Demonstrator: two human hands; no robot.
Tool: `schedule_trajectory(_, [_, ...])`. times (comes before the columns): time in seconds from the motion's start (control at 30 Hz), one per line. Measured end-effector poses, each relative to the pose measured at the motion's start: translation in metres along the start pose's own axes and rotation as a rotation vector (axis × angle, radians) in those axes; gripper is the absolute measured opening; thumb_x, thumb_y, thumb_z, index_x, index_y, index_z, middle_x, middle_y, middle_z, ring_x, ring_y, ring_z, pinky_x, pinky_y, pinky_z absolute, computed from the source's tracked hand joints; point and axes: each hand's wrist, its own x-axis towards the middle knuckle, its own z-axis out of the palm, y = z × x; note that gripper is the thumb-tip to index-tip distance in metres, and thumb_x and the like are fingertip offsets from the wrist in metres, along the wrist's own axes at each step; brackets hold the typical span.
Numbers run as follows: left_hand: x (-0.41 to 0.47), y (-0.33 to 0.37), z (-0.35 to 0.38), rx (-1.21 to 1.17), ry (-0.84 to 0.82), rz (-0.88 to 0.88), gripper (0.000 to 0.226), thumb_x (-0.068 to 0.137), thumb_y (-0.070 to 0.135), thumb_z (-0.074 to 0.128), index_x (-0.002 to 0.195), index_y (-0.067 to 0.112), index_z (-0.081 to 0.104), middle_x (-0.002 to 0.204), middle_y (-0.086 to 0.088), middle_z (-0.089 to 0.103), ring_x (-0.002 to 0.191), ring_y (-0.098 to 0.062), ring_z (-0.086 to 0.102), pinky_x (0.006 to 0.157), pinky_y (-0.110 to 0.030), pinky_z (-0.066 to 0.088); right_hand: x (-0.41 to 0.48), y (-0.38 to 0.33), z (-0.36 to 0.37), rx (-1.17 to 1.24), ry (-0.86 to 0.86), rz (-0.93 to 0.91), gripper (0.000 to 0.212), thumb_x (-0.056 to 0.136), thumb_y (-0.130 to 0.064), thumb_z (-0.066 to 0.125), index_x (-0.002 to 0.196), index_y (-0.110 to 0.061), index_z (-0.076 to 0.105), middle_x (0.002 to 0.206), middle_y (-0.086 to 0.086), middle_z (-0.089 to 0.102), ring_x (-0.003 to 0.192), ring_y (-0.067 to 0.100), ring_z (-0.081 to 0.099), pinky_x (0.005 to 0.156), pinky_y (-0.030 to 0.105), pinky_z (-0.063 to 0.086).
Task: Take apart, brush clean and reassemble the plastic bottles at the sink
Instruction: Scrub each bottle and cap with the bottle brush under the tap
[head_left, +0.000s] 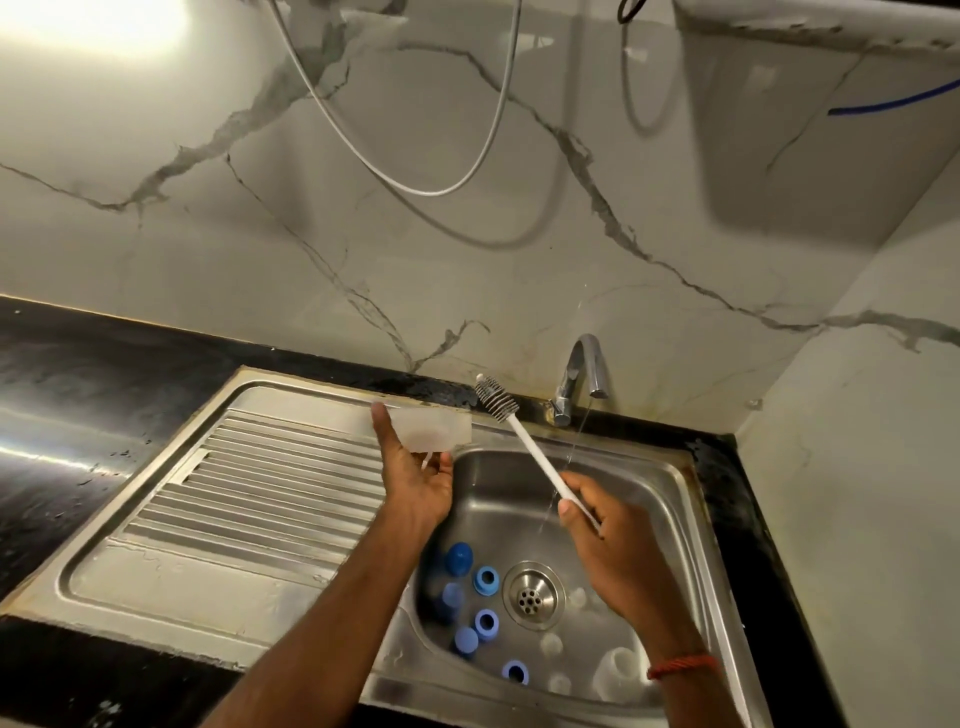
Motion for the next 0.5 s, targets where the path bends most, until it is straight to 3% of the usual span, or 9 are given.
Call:
schedule_trajectory(0.07, [0.001, -0.001, 0.002, -0.032, -0.057, -0.016, 0.058, 0.080, 0.052, 0.078, 0.115, 0.010, 0.061, 0.129, -0.018, 0.064, 0.106, -0.029, 0.067, 0.094, -0.039, 0.058, 0.000, 0.002, 0.004, -0.025, -0.030, 0.012, 0.027, 0.101, -0.019, 0.052, 0.125, -0.027, 0.061, 0.065, -0.002, 0.058, 0.053, 0.001, 0.053, 0.050, 0.017, 0.042])
schedule_trajectory(0.13, [0.002, -0.003, 0.003, -0.041, -0.109, -0.022, 0.054, 0.079, 0.037, 0.081, 0.119, 0.007, 0.060, 0.130, -0.022, 0.063, 0.113, -0.035, 0.067, 0.100, -0.044, 0.055, -0.001, 0.004, 0.006, -0.046, -0.039, 0.025, 0.027, 0.101, -0.020, 0.053, 0.126, -0.028, 0.062, 0.070, -0.004, 0.059, 0.061, 0.000, 0.056, 0.054, 0.016, 0.044])
schedule_trajectory(0.33, [-0.003, -0.003, 0.002, 0.110, -0.475, -0.173, 0.107, 0.040, 0.011, 0.099, 0.135, 0.001, 0.051, 0.131, -0.031, 0.056, 0.111, -0.040, 0.063, 0.076, -0.040, 0.063, 0.003, 0.005, 0.005, -0.023, 0.034, 0.086, 0.026, 0.102, -0.020, 0.050, 0.125, -0.021, 0.063, 0.069, -0.005, 0.058, 0.060, -0.004, 0.055, 0.055, 0.016, 0.044])
schedule_trajectory(0.5, [-0.005, -0.011, 0.003, 0.333, -0.591, -0.185, 0.079, 0.062, -0.001, 0.064, 0.138, 0.021, 0.057, 0.134, -0.027, 0.051, 0.102, -0.041, 0.061, 0.073, -0.046, 0.060, 0.006, 0.004, 0.008, -0.075, 0.054, 0.113, 0.035, 0.103, -0.026, 0.050, 0.137, -0.022, 0.057, 0.069, -0.006, 0.059, 0.057, 0.004, 0.055, 0.054, 0.015, 0.044])
